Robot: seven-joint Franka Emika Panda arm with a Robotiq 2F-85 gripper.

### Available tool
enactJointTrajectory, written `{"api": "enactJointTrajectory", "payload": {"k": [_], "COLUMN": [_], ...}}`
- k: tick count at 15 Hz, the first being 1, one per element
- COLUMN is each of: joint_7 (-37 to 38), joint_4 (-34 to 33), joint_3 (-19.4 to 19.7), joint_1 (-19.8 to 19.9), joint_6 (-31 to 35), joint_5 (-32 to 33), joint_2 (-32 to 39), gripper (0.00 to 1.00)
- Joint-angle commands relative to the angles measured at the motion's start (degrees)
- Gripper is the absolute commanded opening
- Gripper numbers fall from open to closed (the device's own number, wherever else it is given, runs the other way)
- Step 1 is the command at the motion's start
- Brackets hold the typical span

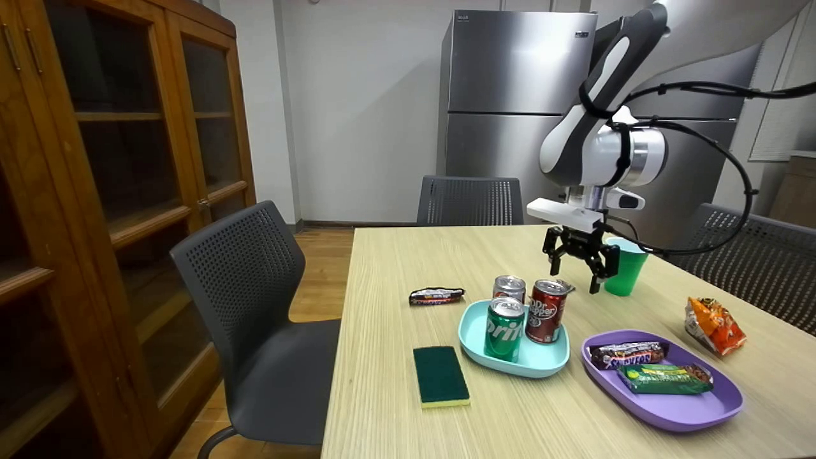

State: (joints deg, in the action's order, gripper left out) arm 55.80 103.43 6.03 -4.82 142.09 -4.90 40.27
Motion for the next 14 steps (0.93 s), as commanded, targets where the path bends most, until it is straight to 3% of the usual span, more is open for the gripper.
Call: {"api": "enactJointTrajectory", "payload": {"k": [1, 14], "joint_7": [-0.7, 0.1], "joint_4": [-5.6, -16.9], "joint_3": [0.0, 0.5], "joint_1": [-0.2, -0.6], "joint_6": [-3.6, -7.1], "joint_5": [-0.6, -0.3], "joint_2": [3.5, 12.6], "gripper": [1.0, 1.0]}}
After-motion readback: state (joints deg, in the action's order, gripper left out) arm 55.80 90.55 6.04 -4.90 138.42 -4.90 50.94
